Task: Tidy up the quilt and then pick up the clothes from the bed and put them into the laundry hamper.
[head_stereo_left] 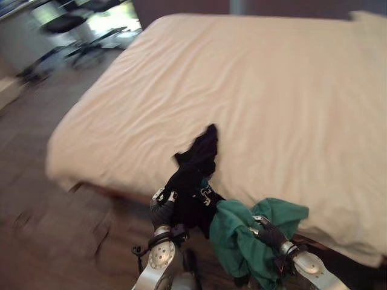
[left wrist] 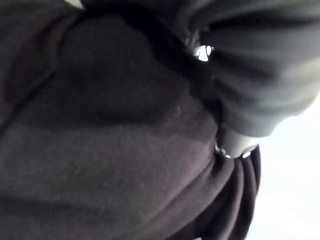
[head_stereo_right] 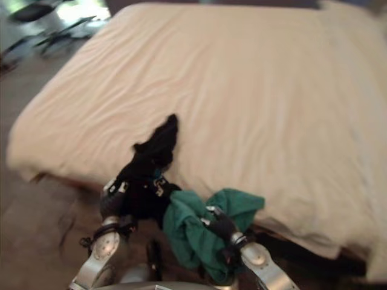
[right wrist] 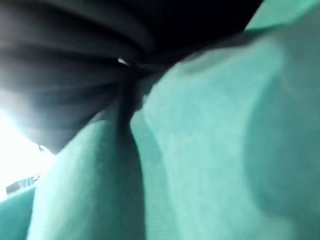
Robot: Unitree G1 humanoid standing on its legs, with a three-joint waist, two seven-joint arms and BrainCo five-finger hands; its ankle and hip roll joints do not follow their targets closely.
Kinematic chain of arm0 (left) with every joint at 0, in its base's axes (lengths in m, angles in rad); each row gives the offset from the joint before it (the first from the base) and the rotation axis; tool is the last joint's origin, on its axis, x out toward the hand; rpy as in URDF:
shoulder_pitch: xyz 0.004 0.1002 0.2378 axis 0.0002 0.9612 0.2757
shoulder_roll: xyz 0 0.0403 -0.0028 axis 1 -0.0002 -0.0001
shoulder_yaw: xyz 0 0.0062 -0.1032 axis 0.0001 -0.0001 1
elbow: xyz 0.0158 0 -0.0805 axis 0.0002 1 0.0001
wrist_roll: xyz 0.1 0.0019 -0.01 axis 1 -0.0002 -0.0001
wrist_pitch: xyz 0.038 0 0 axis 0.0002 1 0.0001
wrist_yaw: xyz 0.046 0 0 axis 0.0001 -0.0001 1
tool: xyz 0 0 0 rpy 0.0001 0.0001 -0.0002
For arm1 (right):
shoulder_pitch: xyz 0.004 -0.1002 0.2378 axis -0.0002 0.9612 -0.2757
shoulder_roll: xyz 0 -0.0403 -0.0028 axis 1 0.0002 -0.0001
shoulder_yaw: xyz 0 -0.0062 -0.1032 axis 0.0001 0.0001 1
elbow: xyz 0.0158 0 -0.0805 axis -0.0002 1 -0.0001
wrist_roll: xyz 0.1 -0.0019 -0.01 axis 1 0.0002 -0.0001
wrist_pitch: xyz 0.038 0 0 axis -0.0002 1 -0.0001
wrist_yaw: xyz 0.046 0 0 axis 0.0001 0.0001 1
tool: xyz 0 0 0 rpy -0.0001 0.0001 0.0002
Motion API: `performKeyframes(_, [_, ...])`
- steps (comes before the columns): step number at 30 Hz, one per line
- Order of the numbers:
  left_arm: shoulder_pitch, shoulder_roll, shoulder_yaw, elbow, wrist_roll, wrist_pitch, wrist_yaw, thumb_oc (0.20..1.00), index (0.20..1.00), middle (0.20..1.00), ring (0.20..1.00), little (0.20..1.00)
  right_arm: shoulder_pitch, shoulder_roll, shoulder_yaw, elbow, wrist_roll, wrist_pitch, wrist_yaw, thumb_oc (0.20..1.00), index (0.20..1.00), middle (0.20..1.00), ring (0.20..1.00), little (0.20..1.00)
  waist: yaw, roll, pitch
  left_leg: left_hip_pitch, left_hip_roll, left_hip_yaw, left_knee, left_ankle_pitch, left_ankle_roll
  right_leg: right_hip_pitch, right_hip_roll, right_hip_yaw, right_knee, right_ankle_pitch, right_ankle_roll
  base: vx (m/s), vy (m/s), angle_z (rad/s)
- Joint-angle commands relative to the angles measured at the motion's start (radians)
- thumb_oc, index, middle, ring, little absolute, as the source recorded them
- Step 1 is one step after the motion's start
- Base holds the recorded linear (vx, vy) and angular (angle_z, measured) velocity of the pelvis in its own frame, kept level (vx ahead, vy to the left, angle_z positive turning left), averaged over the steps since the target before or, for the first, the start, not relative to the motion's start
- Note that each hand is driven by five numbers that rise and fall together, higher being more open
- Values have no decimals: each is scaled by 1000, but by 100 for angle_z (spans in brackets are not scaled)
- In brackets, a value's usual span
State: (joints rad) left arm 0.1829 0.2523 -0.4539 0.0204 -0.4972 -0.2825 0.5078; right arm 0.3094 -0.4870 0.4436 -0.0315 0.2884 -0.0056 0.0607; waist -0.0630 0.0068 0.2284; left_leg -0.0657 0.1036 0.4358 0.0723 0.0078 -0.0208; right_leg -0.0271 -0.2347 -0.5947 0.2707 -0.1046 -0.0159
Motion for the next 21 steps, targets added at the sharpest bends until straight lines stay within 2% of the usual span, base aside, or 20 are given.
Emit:
performKeyframes(1, [2,101,115,-90,41,-138,-73,200,200,200,200,200,-82,-32,-43,-87,23,-127,24,200,200,200,200,200,34,-30,21,62,93,-24,70,-9,-42,96,45,107,-107,25,121,-188,115,331])
performKeyframes(4, [11,121,118,-66,48,-177,-106,200,200,200,200,200,-104,-52,-45,-57,69,-140,2,200,200,200,200,200,81,-46,0,79,85,-10,116,-50,-20,116,6,26,-95,53,126,-126,164,196])
performKeyframes(5, [8,131,121,-44,47,-194,-122,200,200,200,200,200,-117,-51,-39,-45,85,-136,-19,200,200,200,200,200,104,-39,-14,94,79,-1,69,-36,-18,137,-10,-17,-116,79,133,-36,237,196])
performKeyframes(6, [9,134,124,-38,41,-199,-111,200,200,200,200,200,-121,-49,-35,-39,79,-132,-11,200,200,200,200,200,115,-35,-19,96,76,-7,51,-25,-21,147,-13,-26,-129,89,134,-25,276,268])
performKeyframes(8, [12,141,143,-9,28,-204,-120,200,200,200,200,200,-152,-25,2,-5,74,-118,-47,200,200,200,200,200,188,-13,-36,75,35,-88,-8,-11,-18,186,-52,-52,-125,109,146,28,267,184])
performKeyframes(9, [12,143,143,-10,28,-204,-120,200,200,200,200,200,-154,-22,3,-2,73,-119,-49,200,200,200,200,200,185,-15,-36,75,30,-91,-11,-11,-15,186,-57,-55,-120,109,150,101,175,104])
performKeyframes(10, [21,156,156,-14,22,-175,-156,200,200,200,200,200,-154,-3,16,1,85,-118,-107,200,200,200,200,200,210,-10,-36,68,5,-136,-30,-14,0,185,-87,-39,-71,123,162,119,96,89])
performKeyframes(11, [23,160,162,-7,5,-153,-172,200,200,200,200,200,-149,9,20,-1,97,-108,-134,200,200,200,200,200,207,-10,-36,69,-11,-164,-41,-16,10,167,-105,-12,-27,133,169,179,100,101])
performKeyframes(12, [19,162,162,20,-7,-141,-220,200,200,200,200,200,-141,17,25,3,122,-114,-180,200,200,200,200,200,193,-7,-37,74,-28,-207,-60,-15,22,123,-101,64,33,128,171,224,-24,130])
performKeyframes(13, [11,174,147,65,-21,-163,-315,200,200,200,200,200,-118,10,26,11,145,-156,-243,200,200,200,200,200,153,-9,-42,75,-50,-306,-86,-10,38,52,-5,209,50,60,153,156,-104,211])
performKeyframes(14, [9,183,132,73,-24,-181,-354,200,200,200,200,200,-95,5,11,13,152,-189,-257,200,200,200,200,200,126,-9,-44,64,-66,-358,-99,11,51,11,56,270,28,59,137,98,-130,253])
performKeyframes(15, [9,184,129,72,-24,-183,-354,200,200,200,200,200,-93,6,8,14,153,-193,-254,200,200,200,200,200,123,-10,-46,64,-66,-361,-101,11,50,9,60,273,21,58,138,25,-109,278])
performKeyframes(17, [1,192,106,60,-22,-183,-358,200,200,200,200,200,-86,3,-17,32,165,-220,-241,200,200,200,200,200,99,-23,-43,73,-77,-381,-100,6,46,6,103,311,-78,76,141,101,-173,198])
performKeyframes(18, [-19,186,82,57,-17,-165,-360,200,200,200,200,200,-84,-9,-40,53,186,-247,-245,200,200,200,200,200,72,-37,-49,89,-96,-433,-129,5,53,22,152,401,-147,75,129,116,-208,79])
performKeyframes(19, [-28,178,71,58,-9,-158,-346,200,200,200,200,200,-88,-13,-44,63,197,-249,-240,200,200,200,200,200,67,-43,-57,86,-103,-444,-136,11,51,34,166,416,-183,86,124,112,-218,75])
performKeyframes(21, [-41,165,54,50,9,-171,-308,200,200,200,200,200,-104,-15,-44,80,206,-257,-223,200,200,200,200,200,70,-50,-66,91,-103,-439,-140,17,42,61,169,405,-228,103,126,61,-101,70])
